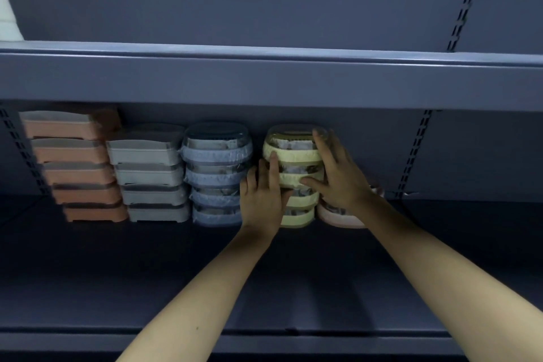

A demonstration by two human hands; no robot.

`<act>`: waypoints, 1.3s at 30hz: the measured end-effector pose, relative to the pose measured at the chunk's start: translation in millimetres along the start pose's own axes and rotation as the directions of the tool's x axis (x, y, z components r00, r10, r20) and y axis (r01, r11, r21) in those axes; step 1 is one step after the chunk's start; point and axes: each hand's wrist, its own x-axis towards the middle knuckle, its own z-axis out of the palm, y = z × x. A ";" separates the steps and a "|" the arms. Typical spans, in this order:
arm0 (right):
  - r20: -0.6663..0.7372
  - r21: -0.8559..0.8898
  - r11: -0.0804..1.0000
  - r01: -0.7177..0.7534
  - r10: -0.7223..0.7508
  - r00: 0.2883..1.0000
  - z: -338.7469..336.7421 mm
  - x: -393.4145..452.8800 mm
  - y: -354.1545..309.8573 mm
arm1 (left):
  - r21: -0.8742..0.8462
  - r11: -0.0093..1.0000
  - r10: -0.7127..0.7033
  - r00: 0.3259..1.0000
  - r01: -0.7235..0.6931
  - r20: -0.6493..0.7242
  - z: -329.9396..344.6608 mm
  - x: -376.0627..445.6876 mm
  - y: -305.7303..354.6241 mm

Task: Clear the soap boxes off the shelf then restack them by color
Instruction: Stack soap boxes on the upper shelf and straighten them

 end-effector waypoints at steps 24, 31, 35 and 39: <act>0.001 -0.226 0.959 -0.169 0.174 0.985 -5.3 -15.8 -9.5 | 0.120 0.983 0.142 0.989 -0.136 -0.043 -20.4 16.5 -5.4; 0.097 -0.266 0.947 -0.179 0.211 0.973 9.0 -19.9 -1.7 | -0.011 0.984 0.176 0.958 -0.178 0.225 -27.9 35.3 -6.7; 0.151 -0.243 0.951 -0.193 0.233 0.961 11.9 -15.4 1.8 | -0.027 0.984 0.180 0.970 -0.178 0.164 -24.7 38.2 -14.2; 0.218 -0.261 0.949 -0.178 0.238 0.946 12.1 -12.6 8.0 | 0.045 0.981 0.177 0.971 -0.186 0.161 -22.6 41.5 -13.3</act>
